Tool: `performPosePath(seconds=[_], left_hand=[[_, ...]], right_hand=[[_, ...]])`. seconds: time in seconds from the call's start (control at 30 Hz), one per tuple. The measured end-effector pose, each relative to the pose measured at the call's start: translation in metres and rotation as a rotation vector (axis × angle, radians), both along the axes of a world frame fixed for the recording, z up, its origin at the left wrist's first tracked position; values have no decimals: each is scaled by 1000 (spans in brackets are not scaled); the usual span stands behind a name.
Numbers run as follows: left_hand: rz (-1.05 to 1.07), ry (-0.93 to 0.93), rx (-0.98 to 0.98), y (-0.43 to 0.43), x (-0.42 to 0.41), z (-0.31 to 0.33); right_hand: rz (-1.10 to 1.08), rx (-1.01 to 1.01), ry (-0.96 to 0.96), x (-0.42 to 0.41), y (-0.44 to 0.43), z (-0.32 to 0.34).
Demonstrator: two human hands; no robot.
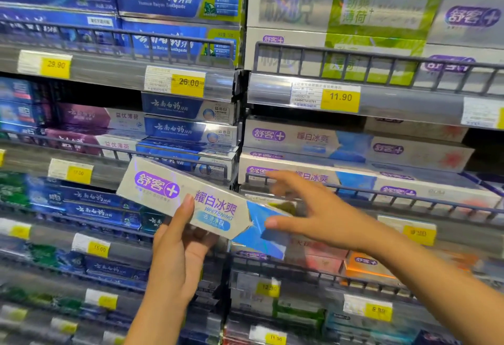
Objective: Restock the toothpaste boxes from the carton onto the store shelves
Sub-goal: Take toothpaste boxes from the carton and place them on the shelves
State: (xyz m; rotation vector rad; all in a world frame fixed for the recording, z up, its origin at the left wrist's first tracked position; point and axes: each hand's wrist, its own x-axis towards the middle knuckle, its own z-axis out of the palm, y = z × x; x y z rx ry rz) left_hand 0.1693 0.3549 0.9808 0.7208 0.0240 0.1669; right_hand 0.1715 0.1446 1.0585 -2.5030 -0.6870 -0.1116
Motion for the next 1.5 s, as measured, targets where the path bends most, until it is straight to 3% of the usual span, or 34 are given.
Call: performPosePath(seconds=[0.1, 0.37, 0.53, 0.87, 1.03, 1.13, 1.5], left_hand=[[1, -24, -56, -4, -5, 5], [-105, -141, -30, 3, -11, 21], [-154, -262, 215, 12, 5, 44], [159, -381, 756, -13, 50, 88], [171, -380, 972, -30, 79, 97], [186, -365, 1073, -40, 88, 97], [230, -338, 1270, -38, 93, 96]], right_hand=[[-4, 158, 132, -10, 10, -7], [-27, 585, 136, -19, -12, 3], [-69, 664, -20, -13, -42, 11], [-200, 1021, -96, 3, -91, 23], [-323, 1011, -140, 21, -108, 23], [-390, 903, -160, 26, -114, 26], [-484, 686, -219, 27, -119, 24]])
